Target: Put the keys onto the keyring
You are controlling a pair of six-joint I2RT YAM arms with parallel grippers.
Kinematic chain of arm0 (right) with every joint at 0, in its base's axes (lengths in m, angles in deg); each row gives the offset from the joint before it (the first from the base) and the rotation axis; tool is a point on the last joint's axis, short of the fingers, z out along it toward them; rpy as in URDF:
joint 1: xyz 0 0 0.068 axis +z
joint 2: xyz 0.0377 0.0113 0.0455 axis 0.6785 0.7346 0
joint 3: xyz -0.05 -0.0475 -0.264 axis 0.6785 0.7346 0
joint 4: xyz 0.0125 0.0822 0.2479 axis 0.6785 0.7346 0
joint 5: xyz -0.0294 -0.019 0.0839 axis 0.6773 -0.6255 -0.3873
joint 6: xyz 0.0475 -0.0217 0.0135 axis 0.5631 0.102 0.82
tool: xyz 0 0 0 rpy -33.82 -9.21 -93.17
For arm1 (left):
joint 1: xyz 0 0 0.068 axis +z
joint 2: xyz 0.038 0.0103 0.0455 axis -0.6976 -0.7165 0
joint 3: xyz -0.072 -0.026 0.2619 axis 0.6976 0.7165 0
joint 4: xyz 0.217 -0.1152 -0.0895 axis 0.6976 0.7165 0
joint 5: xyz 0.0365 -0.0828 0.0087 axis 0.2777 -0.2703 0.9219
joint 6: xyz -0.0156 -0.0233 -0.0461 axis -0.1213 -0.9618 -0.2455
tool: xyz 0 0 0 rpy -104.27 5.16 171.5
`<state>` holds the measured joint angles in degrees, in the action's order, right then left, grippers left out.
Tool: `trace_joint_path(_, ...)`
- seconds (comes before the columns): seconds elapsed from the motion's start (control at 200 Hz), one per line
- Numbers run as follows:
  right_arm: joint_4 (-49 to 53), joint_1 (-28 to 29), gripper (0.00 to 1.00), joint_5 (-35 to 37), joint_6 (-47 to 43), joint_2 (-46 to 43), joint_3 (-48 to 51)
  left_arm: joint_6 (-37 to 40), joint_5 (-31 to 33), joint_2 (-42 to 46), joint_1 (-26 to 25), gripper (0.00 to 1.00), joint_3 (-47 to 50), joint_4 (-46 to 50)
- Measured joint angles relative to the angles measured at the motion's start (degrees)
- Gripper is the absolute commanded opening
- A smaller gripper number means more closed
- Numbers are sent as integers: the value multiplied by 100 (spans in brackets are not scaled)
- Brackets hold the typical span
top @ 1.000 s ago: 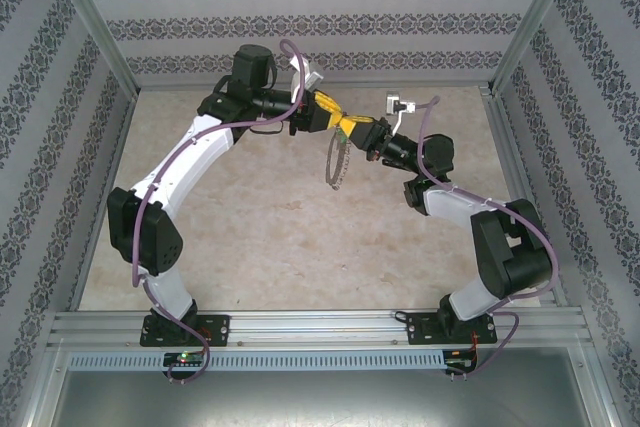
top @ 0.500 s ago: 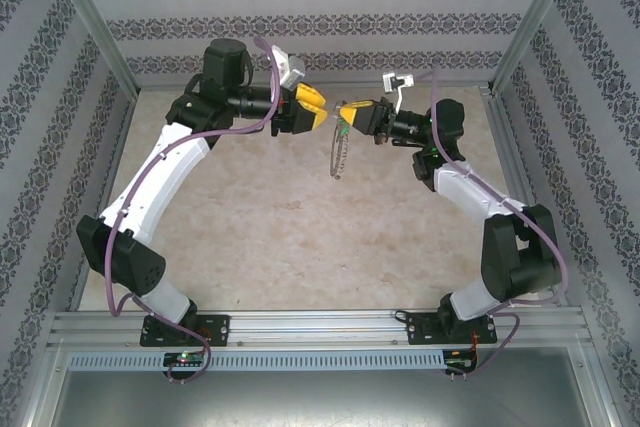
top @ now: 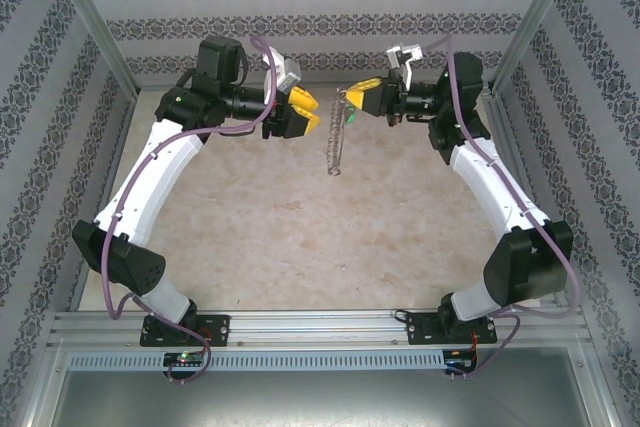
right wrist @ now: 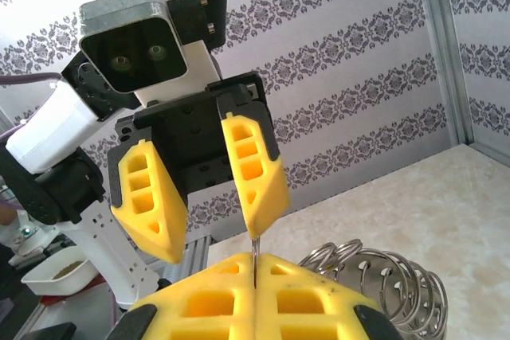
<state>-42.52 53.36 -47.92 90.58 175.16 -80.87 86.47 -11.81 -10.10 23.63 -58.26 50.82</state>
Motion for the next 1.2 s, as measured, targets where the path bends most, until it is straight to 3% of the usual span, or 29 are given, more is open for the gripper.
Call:
trace_joint_path(0.45, 1567, -26, 0, 299, -1276, 452, -1215, 162, -42, -297, 11, 43, -76, 223)
trace_joint_path(0.59, 4354, 433, 0, 1397, -3377, 1051, -2968, 186, -42, -310, 13, 43, -76, 240)
trace_joint_path(0.709, 6019, 1060, 0, 2026, -4664, 1523, -4153, 203, -46, -323, 39, 43, -76, 254)
trace_joint_path(0.864, 7119, 1244, 0, 2415, -5519, 1622, -4264, 278, -39, -374, 96, 43, -74, 431)
trace_joint_path(1.204, 8205, 1202, 0, 2889, -6363, 1644, -4262, 546, -212, -387, 330, 43, -48, 579)
